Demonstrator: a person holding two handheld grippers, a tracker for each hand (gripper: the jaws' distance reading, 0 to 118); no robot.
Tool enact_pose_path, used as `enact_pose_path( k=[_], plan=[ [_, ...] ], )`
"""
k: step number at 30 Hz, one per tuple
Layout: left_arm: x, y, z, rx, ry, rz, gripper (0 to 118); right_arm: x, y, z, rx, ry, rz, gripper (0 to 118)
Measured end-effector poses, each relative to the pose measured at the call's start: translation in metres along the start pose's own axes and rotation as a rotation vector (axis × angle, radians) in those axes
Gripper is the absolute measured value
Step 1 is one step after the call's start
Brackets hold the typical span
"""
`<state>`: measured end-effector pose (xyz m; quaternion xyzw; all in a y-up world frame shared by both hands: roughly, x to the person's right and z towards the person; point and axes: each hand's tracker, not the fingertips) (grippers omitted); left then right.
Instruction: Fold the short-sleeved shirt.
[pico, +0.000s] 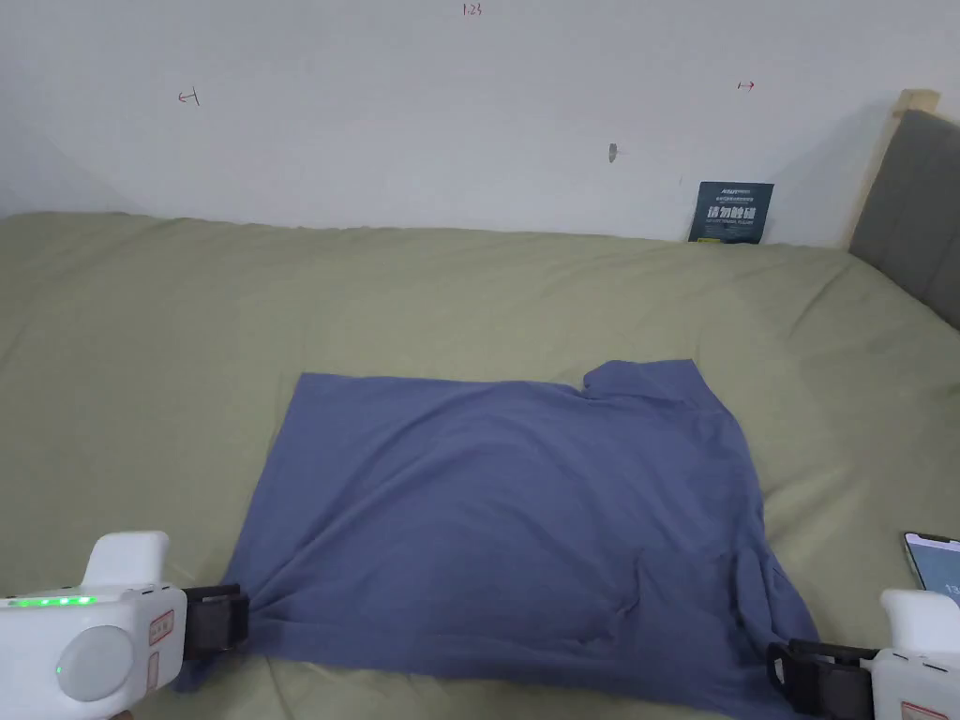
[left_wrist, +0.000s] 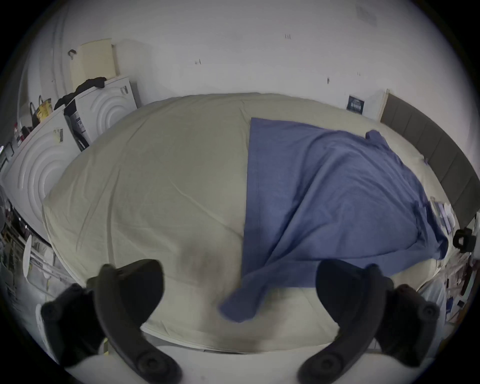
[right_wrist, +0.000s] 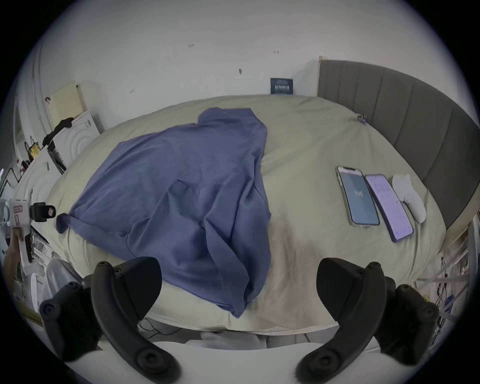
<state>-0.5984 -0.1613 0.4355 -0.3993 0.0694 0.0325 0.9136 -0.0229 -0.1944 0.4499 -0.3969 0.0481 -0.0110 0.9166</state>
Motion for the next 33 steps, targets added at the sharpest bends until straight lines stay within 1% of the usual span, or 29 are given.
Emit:
enact_pose_path(
  k=[1, 2, 3, 4, 5, 6, 7, 8, 9, 10, 11, 12, 13, 14, 15, 18, 24, 25, 28, 29, 30, 31, 32, 33],
  plan=[
    [0.000, 0.008, 0.002, -0.039, 0.001, 0.026, 115, -0.002, -0.001, 0.004, -0.013, -0.009, 0.002, 118],
    [0.001, 0.014, 0.003, -0.038, -0.006, 0.032, 115, -0.003, -0.001, 0.005, -0.025, -0.010, 0.005, 118],
    [0.002, -0.011, 0.006, -0.036, 0.001, 0.033, 115, -0.004, -0.002, 0.007, -0.023, -0.007, 0.002, 118],
    [0.003, -0.012, 0.008, -0.037, 0.003, 0.031, 114, -0.004, -0.003, 0.009, -0.023, 0.000, -0.003, 118],
    [0.004, -0.012, 0.010, -0.041, 0.003, 0.034, 111, -0.013, 0.003, 0.002, -0.033, 0.001, -0.009, 118],
    [0.004, -0.012, 0.013, -0.039, -0.006, 0.045, 100, -0.016, 0.002, 0.004, -0.035, 0.001, -0.011, 109],
    [0.000, -0.019, 0.013, -0.039, -0.010, 0.052, 77, -0.018, 0.000, 0.009, -0.008, 0.004, -0.007, 79],
    [-0.001, -0.017, 0.016, -0.036, -0.012, 0.051, 31, -0.021, -0.001, 0.013, 0.014, -0.004, 0.004, 22],
    [-0.001, -0.015, 0.017, -0.040, -0.019, 0.032, 0, -0.016, -0.011, 0.002, 0.022, 0.007, 0.045, 1],
    [-0.001, -0.014, 0.018, -0.033, -0.017, 0.032, 0, -0.018, -0.014, -0.001, 0.038, -0.040, 0.073, 1],
    [-0.004, -0.024, 0.017, 0.014, 0.015, 0.003, 0, -0.014, -0.016, 0.000, 0.078, -0.062, 0.073, 1],
    [-0.007, -0.024, 0.016, -0.019, 0.013, 0.026, 0, -0.011, -0.014, -0.001, 0.043, -0.031, 0.062, 1],
    [-0.011, -0.022, 0.016, -0.048, -0.007, 0.065, 0, -0.020, -0.007, 0.019, 0.041, -0.025, 0.033, 1],
    [-0.017, -0.021, 0.015, -0.044, -0.055, 0.121, 0, -0.021, -0.008, 0.025, 0.059, -0.008, 0.008, 1],
    [-0.021, -0.029, 0.013, -0.055, -0.049, 0.139, 0, -0.024, -0.008, 0.027, 0.061, -0.028, 0.016, 1],
    [-0.026, -0.027, 0.009, -0.047, -0.011, 0.113, 0, -0.011, -0.011, 0.013, 0.042, -0.020, -0.002, 1],
    [-0.026, -0.034, 0.011, -0.049, 0.004, 0.095, 0, -0.009, -0.015, 0.009, 0.045, -0.019, -0.013, 1],
    [-0.027, -0.034, 0.011, -0.047, 0.005, 0.096, 0, -0.021, -0.016, 0.018, 0.054, -0.024, -0.003, 1],
    [-0.024, -0.038, 0.010, -0.049, 0.007, 0.082, 0, -0.027, -0.018, 0.018, 0.048, -0.024, 0.009, 1],
    [-0.025, -0.038, 0.009, -0.041, 0.009, 0.076, 2, -0.026, -0.016, 0.019, 0.044, -0.019, 0.007, 1],
    [-0.026, -0.037, 0.008, -0.041, -0.004, 0.070, 30, -0.026, -0.016, 0.019, 0.043, -0.017, 0.003, 1],
    [-0.024, -0.040, 0.007, -0.038, 0.004, 0.065, 73, -0.027, -0.016, 0.020, 0.045, -0.017, -0.003, 1],
    [-0.023, -0.039, 0.004, -0.038, 0.017, 0.063, 113, -0.028, -0.016, 0.021, 0.047, -0.015, -0.008, 1],
    [-0.024, -0.038, -0.001, -0.046, 0.025, 0.063, 116, -0.026, -0.013, 0.021, 0.045, -0.011, -0.014, 1]
  ],
)
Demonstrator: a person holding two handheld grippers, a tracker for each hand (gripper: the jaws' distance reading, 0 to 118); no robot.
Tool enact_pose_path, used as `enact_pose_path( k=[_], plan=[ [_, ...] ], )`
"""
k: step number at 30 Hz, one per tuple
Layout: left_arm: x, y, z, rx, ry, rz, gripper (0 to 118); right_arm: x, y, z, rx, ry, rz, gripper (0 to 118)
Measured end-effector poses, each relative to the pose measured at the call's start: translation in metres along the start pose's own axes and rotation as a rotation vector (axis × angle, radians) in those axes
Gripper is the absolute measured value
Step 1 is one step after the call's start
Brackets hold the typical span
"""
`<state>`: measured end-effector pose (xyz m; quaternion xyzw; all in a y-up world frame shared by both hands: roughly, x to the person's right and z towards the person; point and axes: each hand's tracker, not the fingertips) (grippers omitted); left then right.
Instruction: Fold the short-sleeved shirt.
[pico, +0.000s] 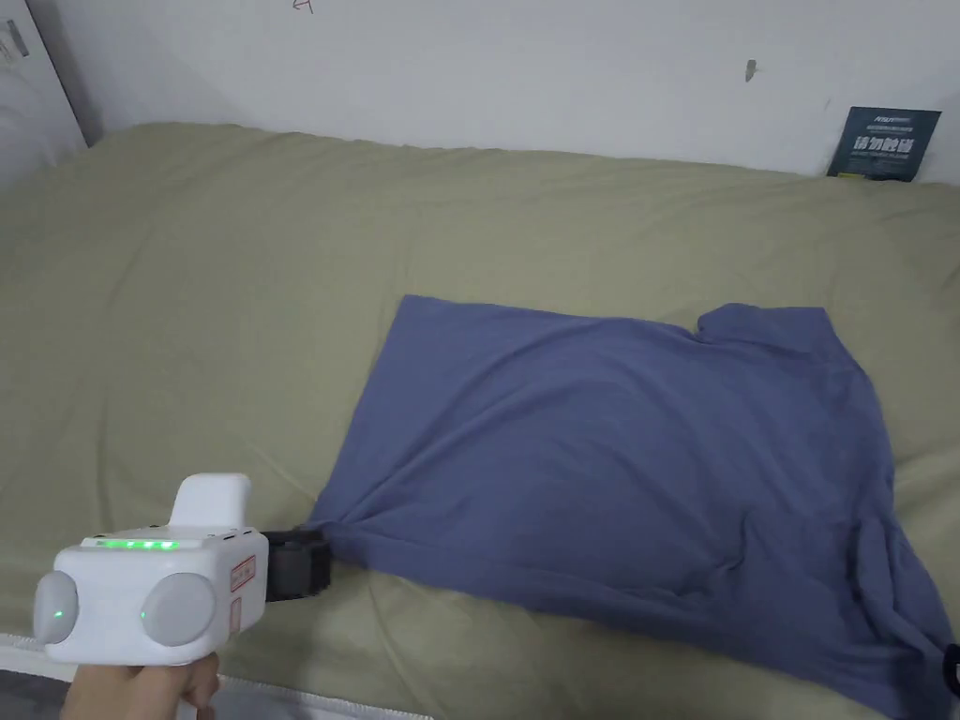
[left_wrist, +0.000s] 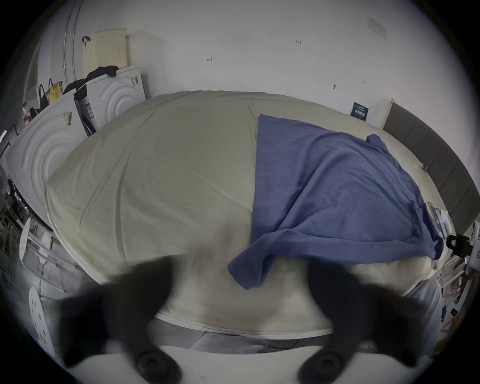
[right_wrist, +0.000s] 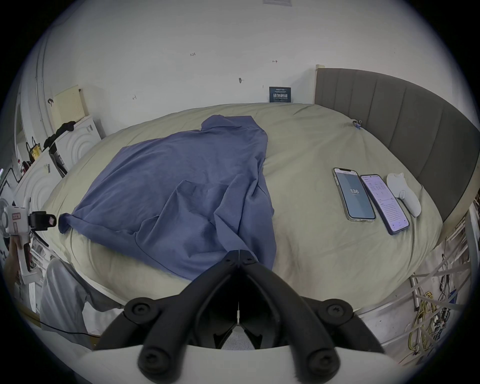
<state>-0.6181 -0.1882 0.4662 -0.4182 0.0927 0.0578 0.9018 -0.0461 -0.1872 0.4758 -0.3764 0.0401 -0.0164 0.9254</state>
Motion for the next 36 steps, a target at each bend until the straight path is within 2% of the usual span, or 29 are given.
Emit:
enact_pose_path(
  k=[1, 2, 5, 6, 7, 9, 11, 12, 13, 14, 15, 16, 21, 22, 23, 24, 25, 27, 29, 32, 33, 34, 35, 36],
  plan=[
    [0.001, 0.006, 0.005, 0.088, -0.008, -0.054, 116, 0.000, 0.001, 0.000, -0.003, 0.004, -0.002, 1],
    [0.020, -0.014, 0.016, -0.007, 0.020, -0.035, 116, 0.000, 0.002, -0.001, -0.006, 0.004, -0.002, 1],
    [0.032, -0.025, 0.014, -0.010, 0.014, -0.063, 115, 0.002, 0.006, -0.003, -0.015, 0.004, -0.008, 1],
    [0.009, 0.008, -0.025, -0.051, 0.011, -0.075, 112, 0.001, 0.006, -0.004, -0.019, 0.002, -0.010, 1],
    [0.006, 0.011, -0.035, -0.061, -0.006, -0.071, 108, 0.001, 0.006, -0.004, -0.025, 0.002, -0.012, 1],
    [0.008, 0.009, -0.047, -0.110, -0.025, -0.072, 100, 0.003, 0.006, -0.006, -0.033, 0.002, -0.016, 1],
    [0.025, 0.007, -0.040, -0.146, -0.022, -0.096, 97, 0.002, 0.006, -0.006, -0.044, 0.001, -0.007, 1],
    [0.028, 0.005, -0.040, -0.161, -0.028, -0.110, 75, 0.012, 0.006, -0.012, -0.050, -0.001, -0.009, 1],
    [0.030, 0.004, -0.039, -0.152, -0.035, -0.107, 43, 0.014, 0.007, -0.013, -0.057, 0.001, -0.011, 1],
    [0.031, 0.002, -0.033, -0.129, -0.040, -0.098, 30, 0.016, 0.008, -0.013, -0.063, 0.006, -0.013, 1],
    [0.033, 0.003, -0.029, -0.131, -0.042, -0.094, 9, 0.016, 0.009, -0.012, -0.067, 0.001, -0.011, 1],
    [0.034, 0.004, -0.027, -0.121, -0.029, -0.095, 3, 0.024, 0.004, -0.021, -0.068, -0.008, -0.012, 1],
    [0.014, 0.007, -0.040, -0.145, -0.071, -0.033, 3, 0.026, 0.004, -0.019, -0.061, -0.013, -0.018, 2],
    [0.021, 0.003, -0.038, -0.126, -0.056, -0.048, 3, 0.026, 0.004, -0.019, -0.056, -0.015, -0.026, 11],
    [0.021, 0.002, -0.040, -0.128, -0.056, -0.047, 3, 0.027, 0.005, -0.018, -0.053, -0.037, -0.029, 38],
    [0.021, 0.001, -0.041, -0.124, -0.058, -0.032, 3, 0.024, 0.005, -0.016, -0.057, -0.038, -0.024, 91],
    [0.021, 0.002, -0.042, -0.128, -0.060, -0.026, 3, 0.024, 0.005, -0.017, -0.073, -0.027, -0.017, 118],
    [0.021, 0.001, -0.042, -0.120, -0.055, -0.042, 3, 0.026, 0.000, -0.017, -0.067, -0.012, -0.003, 118],
    [0.022, 0.002, -0.045, -0.116, -0.044, -0.070, 3, 0.028, -0.009, -0.029, -0.132, 0.016, 0.008, 118],
    [0.027, -0.001, -0.040, -0.115, -0.044, -0.060, 3, 0.027, -0.010, -0.046, -0.152, 0.007, 0.017, 117],
    [0.027, -0.001, -0.038, -0.110, -0.047, -0.051, 3, 0.028, -0.012, -0.051, -0.166, 0.013, 0.021, 111],
    [0.026, -0.001, -0.037, -0.111, -0.050, -0.047, 3, 0.029, -0.014, -0.055, -0.174, 0.019, 0.023, 98],
    [0.027, -0.001, -0.037, -0.112, -0.052, -0.045, 3, 0.030, -0.016, -0.060, -0.185, 0.022, 0.030, 79],
    [0.027, -0.001, -0.037, -0.109, -0.053, -0.043, 3, 0.036, -0.019, -0.065, -0.189, 0.014, 0.039, 50]
  ],
)
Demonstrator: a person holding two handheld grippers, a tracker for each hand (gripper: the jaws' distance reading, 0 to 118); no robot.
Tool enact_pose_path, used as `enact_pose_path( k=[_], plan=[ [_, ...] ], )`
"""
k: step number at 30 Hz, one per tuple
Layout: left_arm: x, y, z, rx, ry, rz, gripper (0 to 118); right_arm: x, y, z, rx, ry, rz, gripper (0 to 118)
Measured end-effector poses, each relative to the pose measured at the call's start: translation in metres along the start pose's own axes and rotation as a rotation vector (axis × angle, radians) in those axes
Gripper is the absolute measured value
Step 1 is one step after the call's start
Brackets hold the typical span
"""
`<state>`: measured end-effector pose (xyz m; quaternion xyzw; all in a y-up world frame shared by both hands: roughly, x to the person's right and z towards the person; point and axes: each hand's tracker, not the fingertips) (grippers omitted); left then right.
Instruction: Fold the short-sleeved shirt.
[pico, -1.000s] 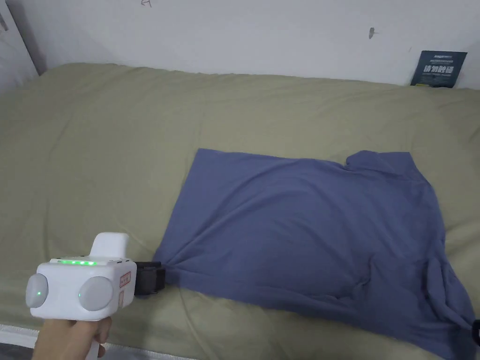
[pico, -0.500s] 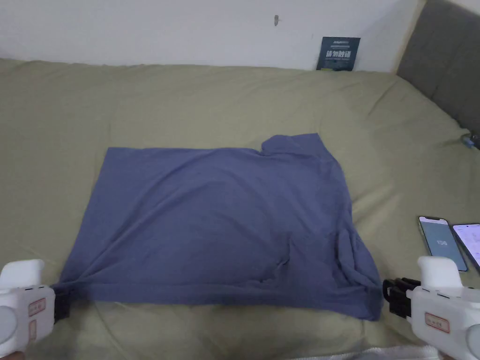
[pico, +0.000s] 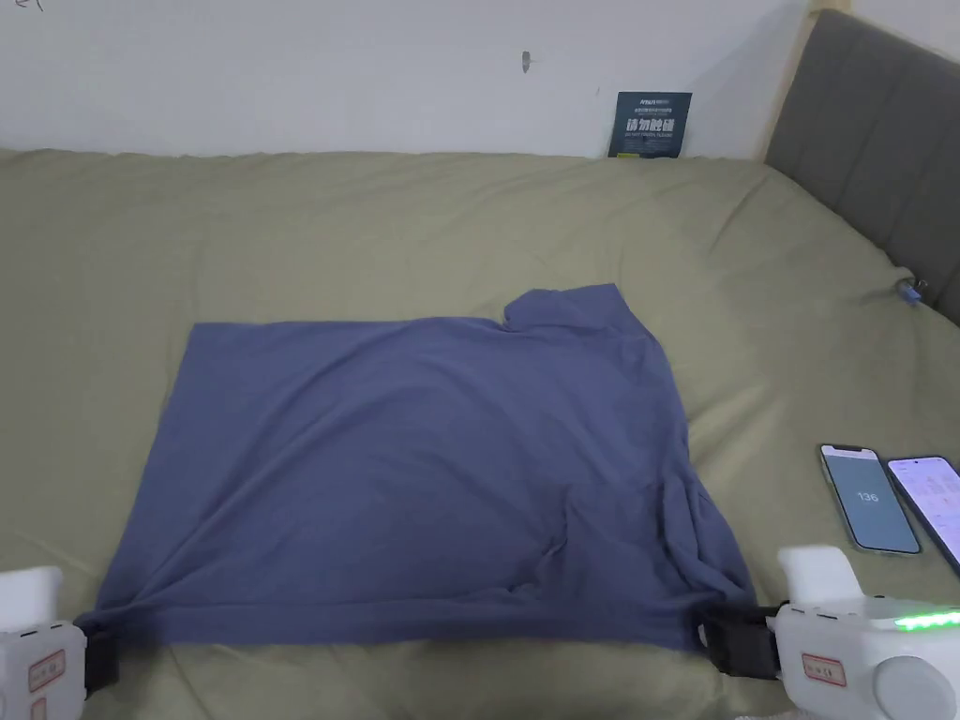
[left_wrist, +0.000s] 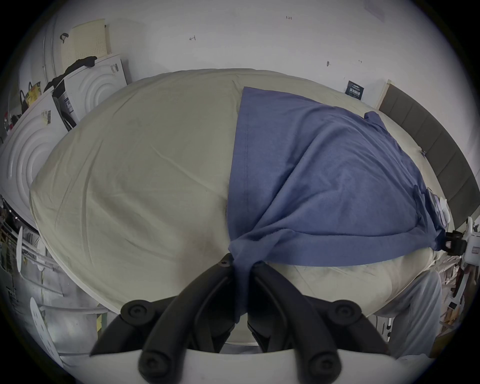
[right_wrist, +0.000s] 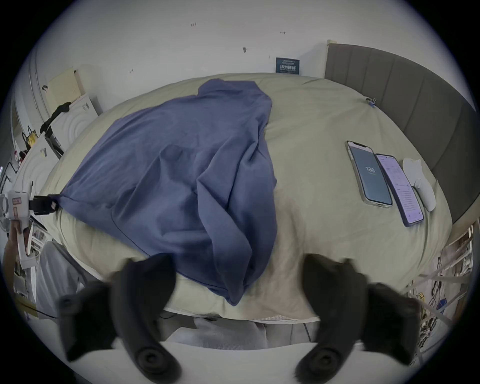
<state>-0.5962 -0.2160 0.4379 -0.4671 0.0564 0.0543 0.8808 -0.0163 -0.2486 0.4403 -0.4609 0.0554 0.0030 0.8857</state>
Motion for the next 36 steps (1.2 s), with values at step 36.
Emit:
enact_pose_path(
  k=[36],
  plan=[
    [0.012, 0.111, 0.010, 0.102, -0.039, -0.024, 3, -0.017, 0.137, 0.048, 0.186, 0.036, 0.006, 10]
  ],
)
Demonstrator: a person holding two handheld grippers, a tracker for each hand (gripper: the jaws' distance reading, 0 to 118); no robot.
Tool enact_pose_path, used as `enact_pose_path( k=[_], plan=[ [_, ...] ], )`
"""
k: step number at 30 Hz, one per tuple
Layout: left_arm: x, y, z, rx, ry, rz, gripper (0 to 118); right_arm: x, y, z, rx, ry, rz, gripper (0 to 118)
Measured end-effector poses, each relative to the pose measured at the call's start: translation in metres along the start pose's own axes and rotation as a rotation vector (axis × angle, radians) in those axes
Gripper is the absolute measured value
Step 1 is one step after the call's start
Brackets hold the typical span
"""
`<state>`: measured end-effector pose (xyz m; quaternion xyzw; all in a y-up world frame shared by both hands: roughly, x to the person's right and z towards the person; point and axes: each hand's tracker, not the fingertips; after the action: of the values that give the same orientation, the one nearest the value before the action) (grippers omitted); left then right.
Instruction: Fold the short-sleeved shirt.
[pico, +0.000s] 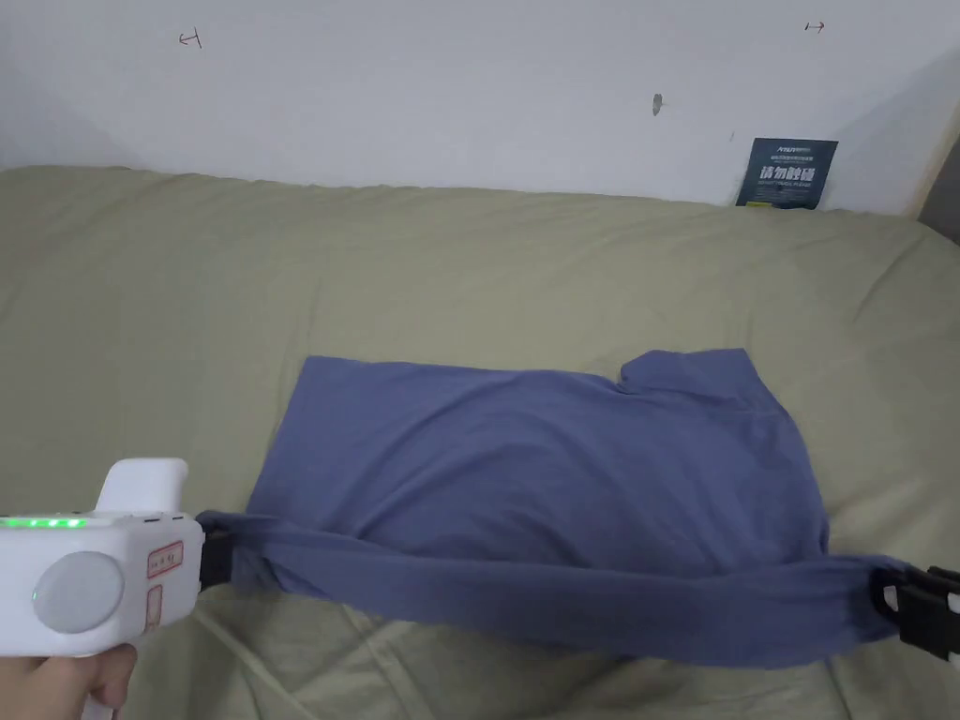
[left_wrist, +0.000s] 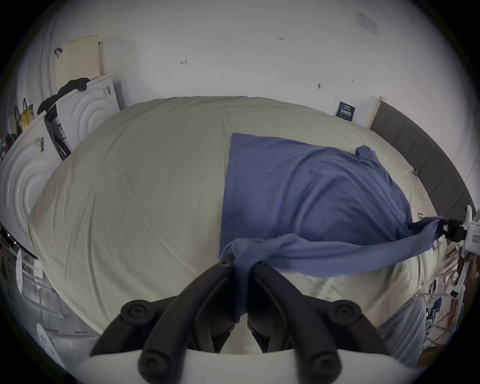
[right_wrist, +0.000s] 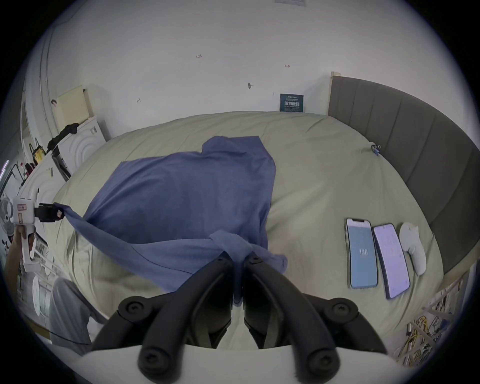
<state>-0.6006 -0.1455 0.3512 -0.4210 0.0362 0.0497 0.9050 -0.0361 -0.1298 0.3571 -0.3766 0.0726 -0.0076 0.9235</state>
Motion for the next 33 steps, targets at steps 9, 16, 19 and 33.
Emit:
enact_pose_path(
  k=[9, 16, 19, 33],
  plan=[
    [0.009, 0.054, -0.065, -0.047, 0.021, -0.013, 3, 0.015, 0.047, -0.083, -0.070, -0.029, -0.023, 10],
    [0.013, 0.066, -0.110, -0.093, 0.068, -0.002, 3, 0.031, 0.058, -0.141, -0.127, -0.044, -0.076, 10],
    [0.013, 0.068, -0.114, -0.102, 0.059, 0.028, 3, 0.037, 0.059, -0.152, -0.149, -0.030, -0.130, 10],
    [-0.016, 0.054, -0.081, -0.072, 0.050, 0.055, 114, 0.034, 0.019, -0.095, -0.106, -0.058, -0.158, 118]
  ],
)
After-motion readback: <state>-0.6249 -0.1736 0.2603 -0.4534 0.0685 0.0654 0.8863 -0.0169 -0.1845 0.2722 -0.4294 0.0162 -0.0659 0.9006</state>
